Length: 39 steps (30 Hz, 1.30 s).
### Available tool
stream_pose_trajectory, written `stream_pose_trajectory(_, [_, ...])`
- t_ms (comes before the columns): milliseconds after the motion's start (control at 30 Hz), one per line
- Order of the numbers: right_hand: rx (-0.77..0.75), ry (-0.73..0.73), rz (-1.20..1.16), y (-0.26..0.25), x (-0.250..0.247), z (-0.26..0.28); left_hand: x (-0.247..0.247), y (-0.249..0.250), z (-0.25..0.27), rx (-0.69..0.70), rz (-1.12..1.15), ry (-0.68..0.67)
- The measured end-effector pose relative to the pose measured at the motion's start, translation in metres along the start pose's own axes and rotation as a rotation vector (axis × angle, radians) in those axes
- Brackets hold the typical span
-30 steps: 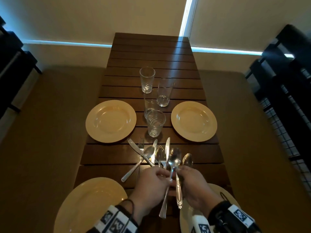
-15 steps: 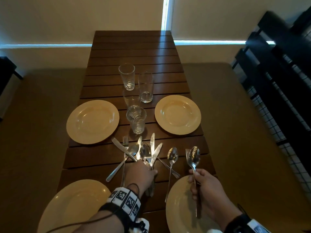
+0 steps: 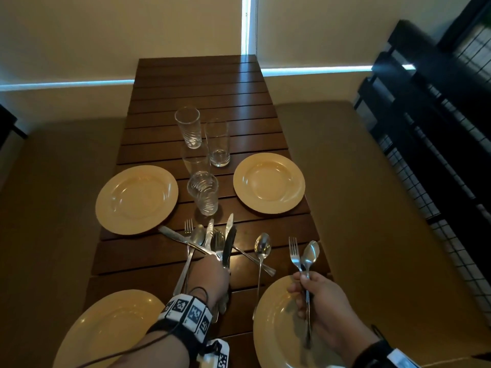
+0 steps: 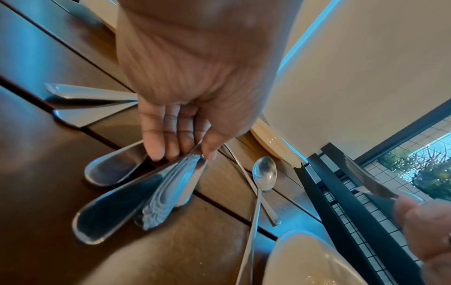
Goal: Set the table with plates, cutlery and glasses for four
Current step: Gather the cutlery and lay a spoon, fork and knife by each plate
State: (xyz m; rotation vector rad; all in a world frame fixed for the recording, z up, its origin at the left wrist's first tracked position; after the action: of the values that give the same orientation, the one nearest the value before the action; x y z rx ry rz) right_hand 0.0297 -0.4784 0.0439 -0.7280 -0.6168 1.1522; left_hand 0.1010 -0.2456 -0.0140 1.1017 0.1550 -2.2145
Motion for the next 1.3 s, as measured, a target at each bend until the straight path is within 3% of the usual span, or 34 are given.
stream_pose_trajectory(233, [0.007,-0.051,-0.019,-0.002,0.018,0.005,-0.033,-0.007,0.027,0.094,0.187,0.004])
stream_pose_trajectory(367, [0.021,-0.108,-0.033,-0.003,0.036,0.009,-0.049,0.007,0.058,0.205,0.397,-0.152])
stream_pose_trajectory(467, [0.008,-0.179,-0.095,-0.006,0.053,0.017,-0.048,0.021,0.077,0.202,0.583,-0.334])
stream_pose_trajectory(533, [-0.009,-0.22,-0.147,-0.008,0.062,0.023,-0.043,0.028,0.084,0.209,0.644,-0.384])
stream_pose_trajectory(700, [-0.055,-0.237,-0.067,-0.013,0.067,0.03,-0.037,0.036,0.09,0.259,0.609,-0.279])
stream_pose_trajectory(867, [-0.082,-0.144,-0.11,-0.008,0.063,0.033,-0.031,0.035,0.094,0.272,0.541,-0.125])
stream_pose_trajectory(967, [-0.085,-0.137,-0.136,-0.007,0.06,0.035,-0.027,0.036,0.097,0.298,0.483,-0.126])
stream_pose_trajectory(1167, [-0.059,-0.165,-0.36,-0.009,0.055,0.037,-0.019,0.045,0.107,0.52,0.239,-0.094])
stream_pose_trajectory(1300, [-0.106,-0.087,-0.217,-0.005,0.042,0.025,-0.014,0.053,0.119,0.693,0.095,-0.045])
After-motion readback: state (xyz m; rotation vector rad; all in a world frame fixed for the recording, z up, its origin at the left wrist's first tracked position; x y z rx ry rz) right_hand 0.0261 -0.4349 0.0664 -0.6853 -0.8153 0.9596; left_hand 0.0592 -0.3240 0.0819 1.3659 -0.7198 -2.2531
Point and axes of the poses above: each hand's wrist, its own z-axis away from the middle knuckle, its own x-axis out of the palm, y = z × x, the point moved 4 cm from there along -z, towards the middle knuckle, and after that the axes turned 15 degrees about -x, right-handed, at the moved point
